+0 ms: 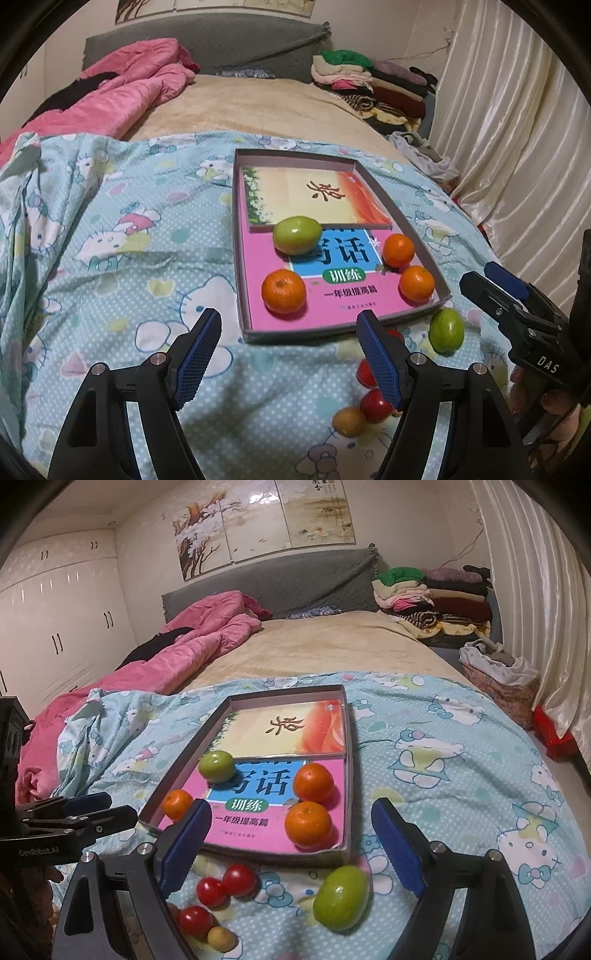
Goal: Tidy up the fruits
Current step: 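Move both grippers back toward the fruit on the bedspread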
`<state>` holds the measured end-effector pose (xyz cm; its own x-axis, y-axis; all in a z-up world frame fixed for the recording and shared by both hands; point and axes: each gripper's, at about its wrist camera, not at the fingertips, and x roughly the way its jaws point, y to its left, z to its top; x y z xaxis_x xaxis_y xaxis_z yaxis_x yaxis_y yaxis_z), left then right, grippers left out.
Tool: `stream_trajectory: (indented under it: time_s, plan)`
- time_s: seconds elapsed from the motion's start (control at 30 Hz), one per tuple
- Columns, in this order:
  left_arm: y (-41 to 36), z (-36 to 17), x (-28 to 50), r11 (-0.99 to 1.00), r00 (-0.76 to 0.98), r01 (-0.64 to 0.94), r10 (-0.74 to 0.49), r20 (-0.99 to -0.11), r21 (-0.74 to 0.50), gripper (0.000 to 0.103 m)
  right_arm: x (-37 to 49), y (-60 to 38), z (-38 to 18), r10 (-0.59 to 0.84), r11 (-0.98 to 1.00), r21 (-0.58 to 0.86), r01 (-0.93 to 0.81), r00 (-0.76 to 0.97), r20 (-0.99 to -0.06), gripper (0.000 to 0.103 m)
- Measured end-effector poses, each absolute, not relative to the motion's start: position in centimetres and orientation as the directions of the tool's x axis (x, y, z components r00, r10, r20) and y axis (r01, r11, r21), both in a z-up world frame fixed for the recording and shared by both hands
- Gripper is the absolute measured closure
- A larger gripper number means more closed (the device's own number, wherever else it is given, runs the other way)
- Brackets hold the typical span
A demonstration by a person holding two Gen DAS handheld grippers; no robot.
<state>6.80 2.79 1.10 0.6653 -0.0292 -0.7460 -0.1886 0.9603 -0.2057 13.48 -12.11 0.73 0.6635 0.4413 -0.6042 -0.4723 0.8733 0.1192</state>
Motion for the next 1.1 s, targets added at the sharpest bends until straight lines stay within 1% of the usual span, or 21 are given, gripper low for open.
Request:
stream_trajectory:
  time_s: [0.47,0.6,0.93,1.1]
  plan:
    - [1.7,0.5,5.8,0.965,0.629,-0.163,-0.061,-0.775,-0.208,0.026,11.3,-11.2,-0.2,0.441,0.859,0.118,-0.498,0.605,-0.663,0.015]
    - [0.9,0.2,5.7,0.973,0.615,-0.143,-0.058,-0.786,-0.183,0.026,10.8,-11.2,-0.3,0.435,0.861,0.117,-0.495,0.598,-0.673,0.015]
    - [0.3,-0.6,4.9,0.975,0.577,-0.126,-0.076,-0.813,-0.181,0.026,11.2,-12.4,-0.9,0.390,0.893,0.128,-0.432,0.600,-0.698,0.015]
    - [-0.8,-0.8,4.9,0.981,0.568,-0.073,-0.107,-0.816,-0.179,0.026,11.8,-13.1,-1.2,0.358,0.912,0.129,-0.390,0.601,-0.715,0.015]
